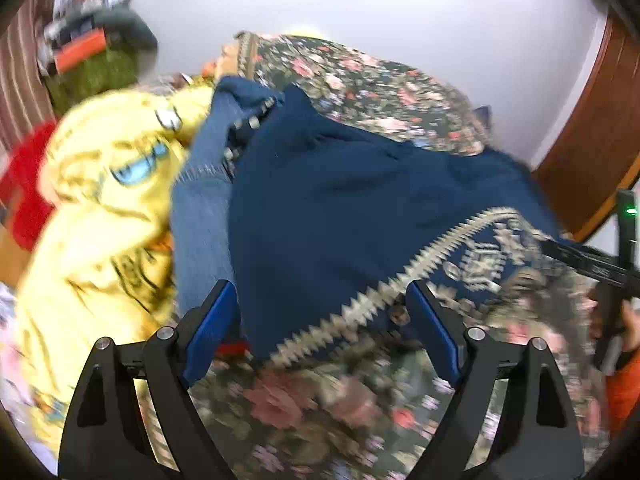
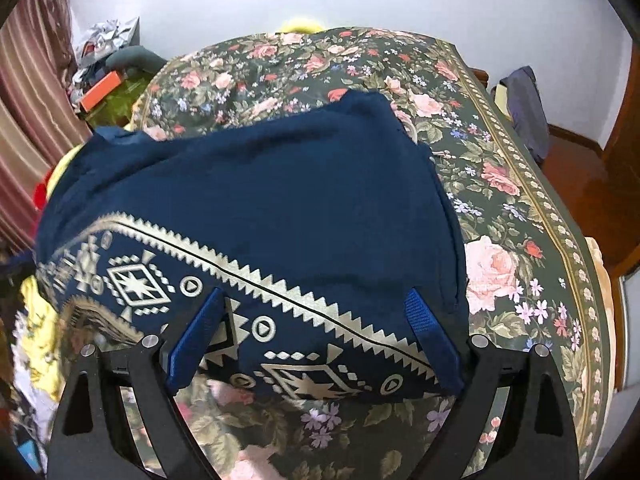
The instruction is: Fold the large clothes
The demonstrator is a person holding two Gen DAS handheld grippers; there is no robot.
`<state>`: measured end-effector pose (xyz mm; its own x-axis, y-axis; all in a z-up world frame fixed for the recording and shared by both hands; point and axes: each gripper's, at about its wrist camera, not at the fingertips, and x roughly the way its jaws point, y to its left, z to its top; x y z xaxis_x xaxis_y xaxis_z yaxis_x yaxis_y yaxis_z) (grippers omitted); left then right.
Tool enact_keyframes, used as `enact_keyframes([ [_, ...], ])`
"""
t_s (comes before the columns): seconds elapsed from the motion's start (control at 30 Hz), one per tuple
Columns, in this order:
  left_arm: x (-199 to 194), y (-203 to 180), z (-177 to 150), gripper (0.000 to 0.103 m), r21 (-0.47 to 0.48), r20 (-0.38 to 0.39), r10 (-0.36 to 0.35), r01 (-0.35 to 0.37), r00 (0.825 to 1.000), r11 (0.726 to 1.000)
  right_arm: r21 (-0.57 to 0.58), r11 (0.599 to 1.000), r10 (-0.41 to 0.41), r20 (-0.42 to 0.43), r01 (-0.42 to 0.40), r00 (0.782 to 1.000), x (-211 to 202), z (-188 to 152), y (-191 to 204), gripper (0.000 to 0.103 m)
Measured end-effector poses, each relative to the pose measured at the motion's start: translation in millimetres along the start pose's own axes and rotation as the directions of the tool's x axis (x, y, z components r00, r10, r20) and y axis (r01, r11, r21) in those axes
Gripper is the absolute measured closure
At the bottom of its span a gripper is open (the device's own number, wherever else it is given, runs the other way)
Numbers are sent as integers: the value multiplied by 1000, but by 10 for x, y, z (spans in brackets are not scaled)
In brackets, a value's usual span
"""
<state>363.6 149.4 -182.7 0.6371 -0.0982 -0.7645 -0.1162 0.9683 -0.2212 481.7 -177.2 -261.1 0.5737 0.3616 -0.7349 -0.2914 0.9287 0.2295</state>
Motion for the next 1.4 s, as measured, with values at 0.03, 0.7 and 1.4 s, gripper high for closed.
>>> enact_keyframes([
  [0.03, -12, 17, -23, 16, -17, -1, -26, 25, 1000, 1000, 9, 1000, 15, 17, -15, 1000, -57, 39, 13, 12],
  [0.7, 425, 152, -357, 17, -409, 37, -351, 335, 936, 849, -144, 989, 8, -12, -10, 1000, 236, -69, 452, 11],
  [1.4, 454, 72, 170, 83, -378, 189, -168, 230, 968, 897, -128, 991, 25, -28, -28, 999, 139, -14, 488, 10],
])
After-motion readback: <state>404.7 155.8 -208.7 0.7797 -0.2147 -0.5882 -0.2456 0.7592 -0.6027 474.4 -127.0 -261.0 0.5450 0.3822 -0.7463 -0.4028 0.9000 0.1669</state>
